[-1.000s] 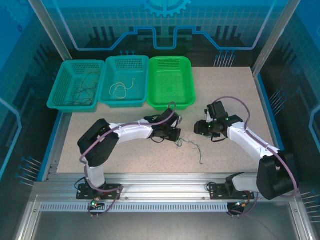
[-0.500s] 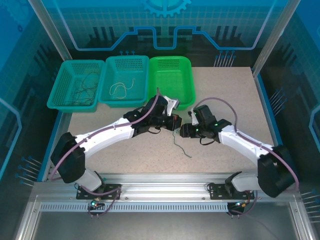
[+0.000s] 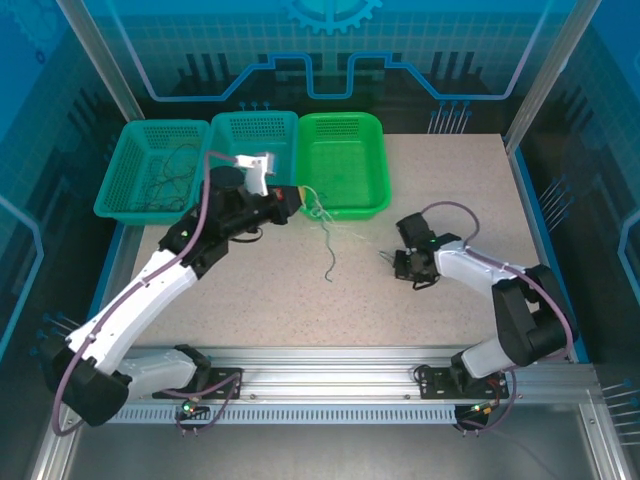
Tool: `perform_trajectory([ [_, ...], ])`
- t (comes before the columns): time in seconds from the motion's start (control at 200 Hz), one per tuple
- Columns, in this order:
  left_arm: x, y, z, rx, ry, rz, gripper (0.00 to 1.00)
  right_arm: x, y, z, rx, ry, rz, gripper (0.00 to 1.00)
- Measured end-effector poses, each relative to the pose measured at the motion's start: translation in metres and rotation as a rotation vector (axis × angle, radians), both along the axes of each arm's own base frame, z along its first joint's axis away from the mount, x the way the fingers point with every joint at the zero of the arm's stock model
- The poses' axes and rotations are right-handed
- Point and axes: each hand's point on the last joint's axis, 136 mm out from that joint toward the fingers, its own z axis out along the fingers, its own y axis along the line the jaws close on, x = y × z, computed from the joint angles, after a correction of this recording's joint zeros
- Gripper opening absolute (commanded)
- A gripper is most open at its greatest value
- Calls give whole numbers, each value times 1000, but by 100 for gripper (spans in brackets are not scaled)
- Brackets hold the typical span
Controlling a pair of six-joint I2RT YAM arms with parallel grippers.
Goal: Untangle the cables
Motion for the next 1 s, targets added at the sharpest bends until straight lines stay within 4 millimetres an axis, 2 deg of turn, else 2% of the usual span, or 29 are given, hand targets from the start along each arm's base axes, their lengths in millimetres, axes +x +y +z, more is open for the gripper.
perform_trajectory([
  [0.085, -1, 6, -11, 9, 20, 11, 0, -3, -12, 8, 6, -15, -25, 39],
  [0.16, -2, 3, -27, 19, 56, -7, 0, -2, 1, 25, 49, -70, 27, 45],
  [0.36, -4, -4, -89, 52, 214, -36, 0, -1, 72, 80, 245, -244, 282, 51],
  [0.495, -12, -6, -114, 59, 285, -42, 0, -11, 126, 104, 391, -309, 451, 64],
  [0.595, -14, -12, -113, 45, 291, -55, 0, -23, 165, 104, 451, -303, 570, 65],
  [0.72, -16, -18, -108, 20, 283, -71, 0, -29, 200, 83, 464, -280, 676, 68],
  [0.825, -16, -20, -105, 11, 281, -81, 0, -22, 208, 67, 367, -356, 724, 81],
  [0.92, -17, -21, -101, 7, 276, -86, 0, -17, 208, 65, 318, -447, 752, 82],
  [1.0, -18, -21, -97, 0, 268, -93, 0, -7, 207, 70, 311, -516, 763, 81],
])
